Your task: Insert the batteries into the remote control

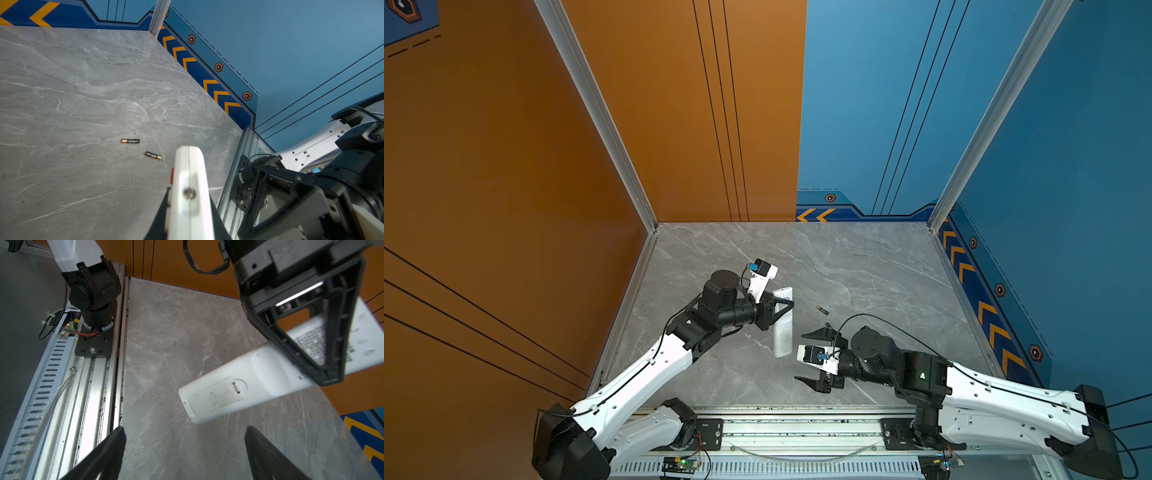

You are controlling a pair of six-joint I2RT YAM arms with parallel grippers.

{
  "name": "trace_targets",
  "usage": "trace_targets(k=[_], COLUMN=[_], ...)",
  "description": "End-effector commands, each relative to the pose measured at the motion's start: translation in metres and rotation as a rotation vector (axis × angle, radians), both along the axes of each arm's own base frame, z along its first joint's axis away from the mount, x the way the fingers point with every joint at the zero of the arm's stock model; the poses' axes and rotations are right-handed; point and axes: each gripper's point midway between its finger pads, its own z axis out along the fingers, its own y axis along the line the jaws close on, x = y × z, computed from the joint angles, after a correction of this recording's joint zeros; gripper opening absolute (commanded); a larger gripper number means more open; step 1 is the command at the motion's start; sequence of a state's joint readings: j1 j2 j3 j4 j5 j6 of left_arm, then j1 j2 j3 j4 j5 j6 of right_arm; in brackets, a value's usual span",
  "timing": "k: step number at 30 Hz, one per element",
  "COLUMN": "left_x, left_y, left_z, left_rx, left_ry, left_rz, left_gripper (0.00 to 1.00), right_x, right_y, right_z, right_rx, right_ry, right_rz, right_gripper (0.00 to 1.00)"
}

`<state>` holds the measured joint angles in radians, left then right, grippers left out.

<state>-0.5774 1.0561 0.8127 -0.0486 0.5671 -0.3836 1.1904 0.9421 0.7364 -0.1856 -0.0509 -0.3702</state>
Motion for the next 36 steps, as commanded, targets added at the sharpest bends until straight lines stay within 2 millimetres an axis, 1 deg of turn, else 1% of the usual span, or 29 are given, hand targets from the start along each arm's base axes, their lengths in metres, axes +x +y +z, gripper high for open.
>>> trace_targets(k=[1,6,10,16,21,36], left_x=[-0.009,-0.013,-0.014,-0.007,-0.006,-0.005], left_y=[-0.005,-0.006,-0.007,-0.009,-0.011,-0.009], left_z=[0.006,0.002,-0.001,-0.009,-0.016,-0.014], left_rx=[-0.075,-0.1,-0.106,-0.111,-0.112,-0.112], left_ry=[0.022,0.034,0.047,0.107,0.143,0.181], left_rz=[-0.077,-0.102,-0.118,-0.115,-0.113,-0.088], left_gripper=[0.0,0.0,0.0,0.0,0.0,0.0], right_x=[-0.002,-0.006,-0.005,0.0,0.003,0.003], right_y=[-0.002,0.003,0.005,0.008,0.01,0.017], right_z=[-0.003,-0.005,-0.005,-0.009,-0.01,-0.01], right_rx=[-0.088,-0.163,-0.211,-0.245,-0.257,-0.274], right_ry=[-0.011,-0.008,-0.013,-0.043,-0.071,-0.102], right_rz=[0.01,0.048,0.062,0.058,0.055,0.095], right_gripper=[0.87,0.86,0.85,0.84,0.84,0.88])
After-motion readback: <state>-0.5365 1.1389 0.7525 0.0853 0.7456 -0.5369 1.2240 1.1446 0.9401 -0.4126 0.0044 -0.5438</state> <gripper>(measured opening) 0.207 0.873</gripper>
